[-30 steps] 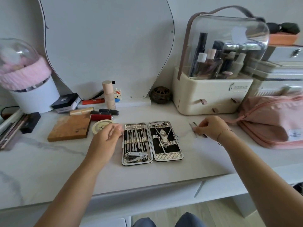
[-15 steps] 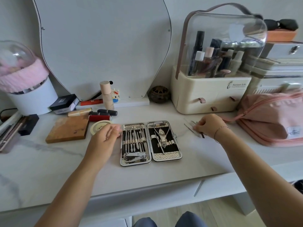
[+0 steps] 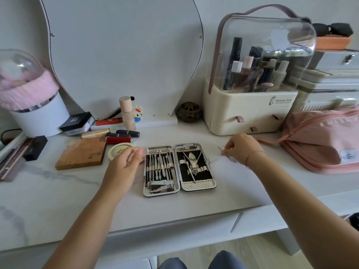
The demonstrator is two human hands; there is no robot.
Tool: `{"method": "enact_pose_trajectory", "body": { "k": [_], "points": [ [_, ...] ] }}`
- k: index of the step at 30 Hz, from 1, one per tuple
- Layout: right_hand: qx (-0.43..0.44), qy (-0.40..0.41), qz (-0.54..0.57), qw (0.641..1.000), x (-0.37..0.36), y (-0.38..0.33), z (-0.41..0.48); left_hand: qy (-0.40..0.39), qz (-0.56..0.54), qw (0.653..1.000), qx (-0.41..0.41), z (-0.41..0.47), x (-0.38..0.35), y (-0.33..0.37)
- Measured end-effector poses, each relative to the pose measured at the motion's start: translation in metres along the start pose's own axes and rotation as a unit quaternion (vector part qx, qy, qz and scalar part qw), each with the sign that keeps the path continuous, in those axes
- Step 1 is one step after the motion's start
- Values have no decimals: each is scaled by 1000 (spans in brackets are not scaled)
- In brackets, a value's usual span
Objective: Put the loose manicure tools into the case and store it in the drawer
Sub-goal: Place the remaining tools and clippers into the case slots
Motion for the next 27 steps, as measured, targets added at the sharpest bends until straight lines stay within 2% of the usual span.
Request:
{"method": "enact_pose_trajectory", "body": {
  "k": [4, 9, 11, 12, 13, 15, 17, 19, 21, 25, 27],
  "points": [
    [-15, -44, -51, 998, -8, -7, 7, -2, 1, 1000, 1, -1, 0, -2],
    [24, -95, -81, 992, -15, -31, 4, 1, 2, 1000, 7, -1, 0, 1],
    [55, -103, -4, 993, -14, -42, 2, 1, -4, 1000, 9, -1, 0, 0],
    [73, -119, 75, 987, -15, -49, 0, 2, -7, 1000, 9, -1, 1, -1],
    [88, -146, 169, 971, -18, -56, -4, 2, -8, 1000, 9, -1, 1, -1],
    [97, -215, 333, 913, -26, -71, -13, 0, -9, 1000, 10, -1, 0, -1],
    [102, -264, 421, 861, -33, -84, -21, -1, -11, 1000, 11, -1, 0, 0],
    [110, -288, 468, 828, -37, -92, -25, -4, -11, 1000, 14, -1, -1, 0],
    [118, -300, 491, 810, -38, -96, -29, -5, -14, 1000, 14, -1, -1, -1],
    [116, -298, 519, 792, -40, -96, -30, -3, -12, 1000, 13, 1, 0, -4],
    [105, -287, 520, 798, -41, -90, -27, -4, -8, 1000, 9, 0, 0, -4]
  ]
}}
Point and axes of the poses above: each hand's wrist, its own z-axis towards the middle knuckle, its own x-axis out of the back of the hand, y = z × x, the point moved 9 cm from there along z, towards the middle knuckle, and after that the axes turned 5 degrees about -y, right-handed, at the moved point
